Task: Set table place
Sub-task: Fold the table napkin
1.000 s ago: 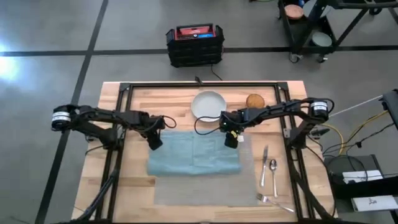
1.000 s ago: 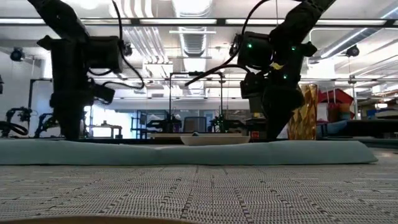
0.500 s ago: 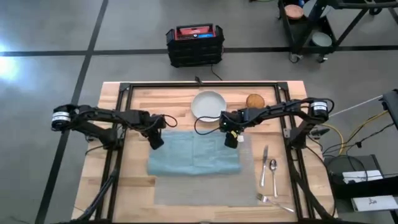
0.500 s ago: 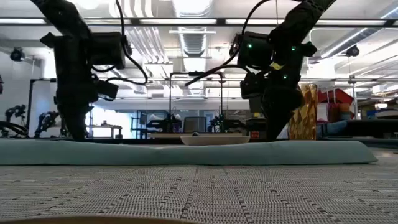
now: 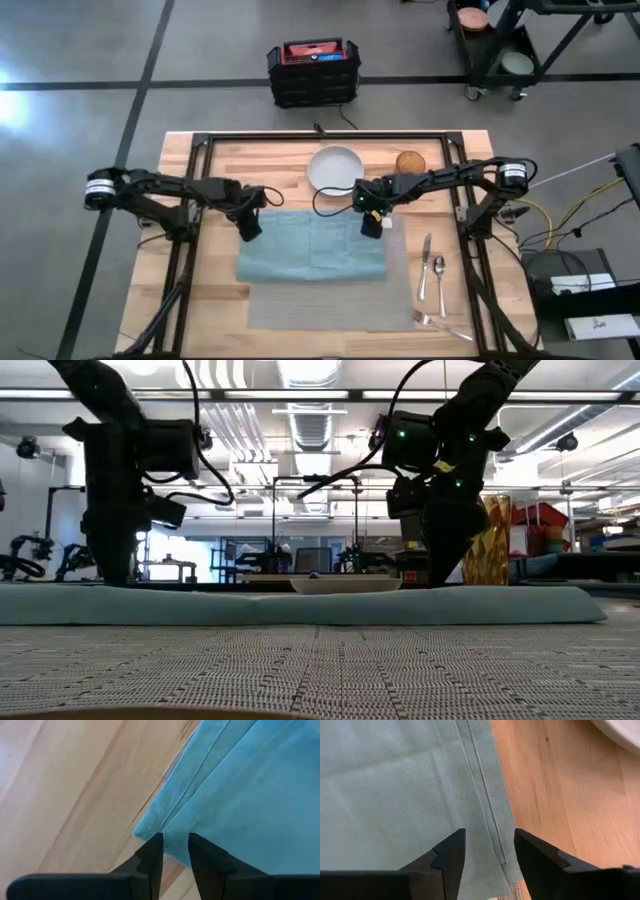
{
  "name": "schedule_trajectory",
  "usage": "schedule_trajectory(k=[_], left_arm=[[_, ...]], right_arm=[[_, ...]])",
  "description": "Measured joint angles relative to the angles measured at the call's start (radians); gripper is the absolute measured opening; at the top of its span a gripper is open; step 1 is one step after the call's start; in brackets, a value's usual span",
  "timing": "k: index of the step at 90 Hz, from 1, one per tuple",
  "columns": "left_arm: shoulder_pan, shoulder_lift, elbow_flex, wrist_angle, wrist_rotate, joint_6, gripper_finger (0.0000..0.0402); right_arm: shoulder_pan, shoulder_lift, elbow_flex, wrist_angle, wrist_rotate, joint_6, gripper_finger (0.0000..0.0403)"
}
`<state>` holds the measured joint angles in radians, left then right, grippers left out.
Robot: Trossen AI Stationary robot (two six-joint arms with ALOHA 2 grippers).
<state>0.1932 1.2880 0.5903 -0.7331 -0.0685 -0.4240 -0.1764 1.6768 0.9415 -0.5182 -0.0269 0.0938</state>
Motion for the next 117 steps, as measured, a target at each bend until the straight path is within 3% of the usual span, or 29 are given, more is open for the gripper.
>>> schedule_trajectory(k=[19,71,94,117], left_arm=[[0.000,0.020,0.000,0.001,-0.050,0.022,0.0077],[0.000,0.020,0.000,-0.028,-0.052,0.023,0.0074],[0.000,0.019,0.000,-0.031,-0.052,0.023,0.0073],[0.000,0.019,0.000,-0.034,-0.034,0.023,0.0005]], right_arm=[[0.000,0.000,0.000,0.000,0.000,0.000,0.0150],[0.000,0.000,0.000,0.000,0.000,-0.001,0.0128],[0.000,0.000,0.000,0.000,0.000,-0.001,0.0139],[0.000,0.000,0.000,0.000,0.000,-0.001,0.0151]])
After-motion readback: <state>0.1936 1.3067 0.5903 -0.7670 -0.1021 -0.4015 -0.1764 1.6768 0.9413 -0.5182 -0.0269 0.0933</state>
